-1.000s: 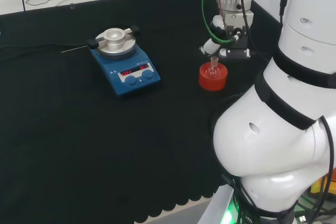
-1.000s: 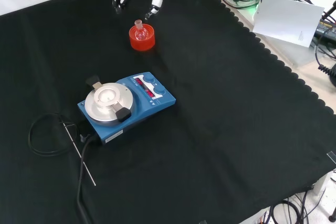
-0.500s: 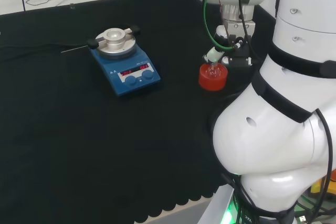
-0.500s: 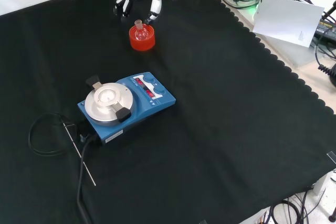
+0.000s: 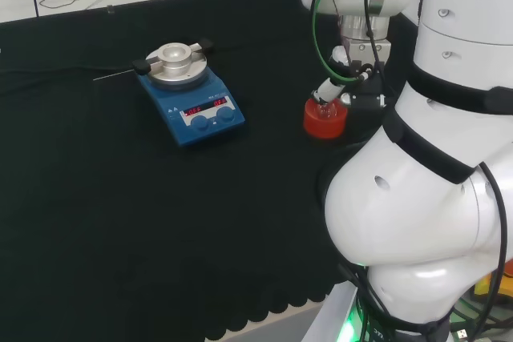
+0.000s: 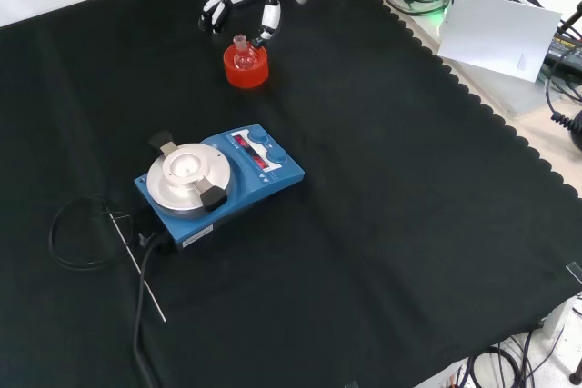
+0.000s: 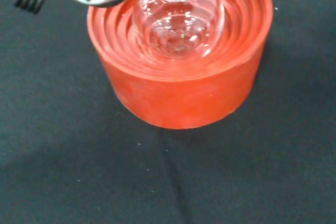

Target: Pick up the round-bottom flask.

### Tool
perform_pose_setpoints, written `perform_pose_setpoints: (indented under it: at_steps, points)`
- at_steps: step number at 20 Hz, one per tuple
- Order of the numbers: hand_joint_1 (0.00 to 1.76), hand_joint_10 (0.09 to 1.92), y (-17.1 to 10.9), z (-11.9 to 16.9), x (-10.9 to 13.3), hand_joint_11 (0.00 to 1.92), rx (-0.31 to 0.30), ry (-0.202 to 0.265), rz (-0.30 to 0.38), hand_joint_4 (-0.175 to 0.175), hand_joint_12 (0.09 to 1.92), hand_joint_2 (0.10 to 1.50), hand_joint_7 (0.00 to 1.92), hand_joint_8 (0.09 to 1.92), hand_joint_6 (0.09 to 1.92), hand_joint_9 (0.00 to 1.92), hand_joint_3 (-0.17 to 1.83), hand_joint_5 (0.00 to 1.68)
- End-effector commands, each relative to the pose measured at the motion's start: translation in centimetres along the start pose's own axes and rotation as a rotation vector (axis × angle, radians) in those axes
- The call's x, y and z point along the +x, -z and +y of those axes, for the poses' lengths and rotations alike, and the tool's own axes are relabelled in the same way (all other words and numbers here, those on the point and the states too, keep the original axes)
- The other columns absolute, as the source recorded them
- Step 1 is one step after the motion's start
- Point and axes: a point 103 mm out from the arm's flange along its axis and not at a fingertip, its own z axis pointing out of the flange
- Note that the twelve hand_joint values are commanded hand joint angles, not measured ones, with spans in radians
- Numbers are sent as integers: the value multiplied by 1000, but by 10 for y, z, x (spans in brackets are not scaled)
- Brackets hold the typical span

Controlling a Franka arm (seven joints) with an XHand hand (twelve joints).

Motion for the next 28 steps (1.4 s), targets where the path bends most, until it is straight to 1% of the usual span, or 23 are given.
perform_pose_setpoints:
  at_steps: [1,8,10,13,25,28]
  points:
    - [871,700,-3,-1,-5,205,9,-6,-3,-54,1401,624,199,687,608,407,665,578]
    - [871,702,-6,0,-10,206,20,1,6,-54,1403,624,200,688,625,410,666,593]
    - [871,702,-6,0,-10,206,22,0,2,-52,1403,625,202,689,633,412,666,604]
    - [870,703,-8,0,-9,206,25,-4,12,-52,1404,625,204,690,647,415,666,628]
    - [865,704,-9,7,-4,215,9,1,-15,-55,1404,638,218,694,683,434,662,669]
    - [869,703,-9,9,-6,220,12,-1,-19,-54,1405,645,224,695,693,439,661,682]
